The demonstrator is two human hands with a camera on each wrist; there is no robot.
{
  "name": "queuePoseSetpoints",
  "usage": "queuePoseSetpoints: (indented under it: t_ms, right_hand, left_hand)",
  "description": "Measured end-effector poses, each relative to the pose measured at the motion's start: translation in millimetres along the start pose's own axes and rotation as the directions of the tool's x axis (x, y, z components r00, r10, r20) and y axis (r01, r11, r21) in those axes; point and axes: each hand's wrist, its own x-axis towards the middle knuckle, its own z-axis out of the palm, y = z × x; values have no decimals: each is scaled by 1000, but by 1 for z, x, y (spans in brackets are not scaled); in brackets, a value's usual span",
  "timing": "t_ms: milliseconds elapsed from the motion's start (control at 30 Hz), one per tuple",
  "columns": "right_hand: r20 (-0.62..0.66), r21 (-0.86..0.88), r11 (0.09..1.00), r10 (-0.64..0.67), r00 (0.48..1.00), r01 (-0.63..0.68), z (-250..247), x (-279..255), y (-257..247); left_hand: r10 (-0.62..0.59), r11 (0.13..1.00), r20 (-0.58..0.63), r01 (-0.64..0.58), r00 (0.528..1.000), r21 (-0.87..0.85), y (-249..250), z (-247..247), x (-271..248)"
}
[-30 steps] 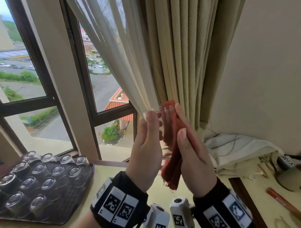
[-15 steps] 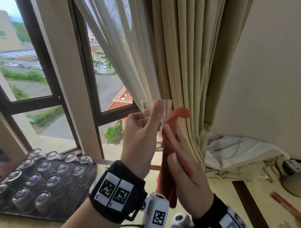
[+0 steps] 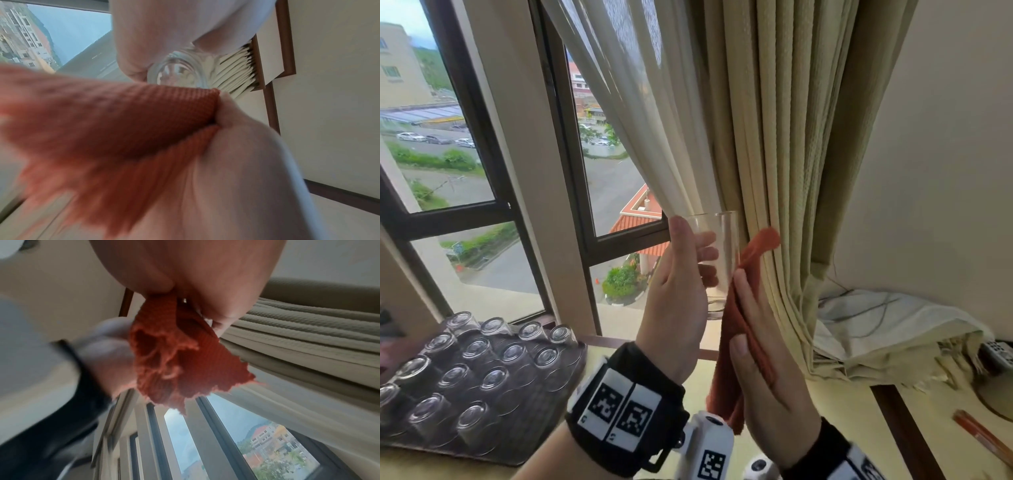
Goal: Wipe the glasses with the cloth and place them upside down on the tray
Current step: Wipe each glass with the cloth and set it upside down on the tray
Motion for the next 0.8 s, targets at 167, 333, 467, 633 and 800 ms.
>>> queuePoseSetpoints:
  t_ms: [167,333,467,633,800]
  right_hand:
    - [-138,223,969,137,981,-104,-9,28,-3]
    - [-108,-17,997,-79,991,78,-11,37,-15]
    - [-33,3,998,-56,998,56,2,7,-2]
    - [-118,259,956,176,977,-141,1,13,6]
    - [-166,160,987,47,985,-20,-9,38,-12]
  left_hand:
    - [42,998,29,-43,999,42,-7,9,-8]
    - [13,999,65,-15,998,32,-9,11,-11]
    - [-4,1000,-12,4,1000,5,-6,1,-1]
    - [49,997,-16,-48,999,67,-6,6,-5]
    - [-22,999,64,20,998,28,-4,14,-15]
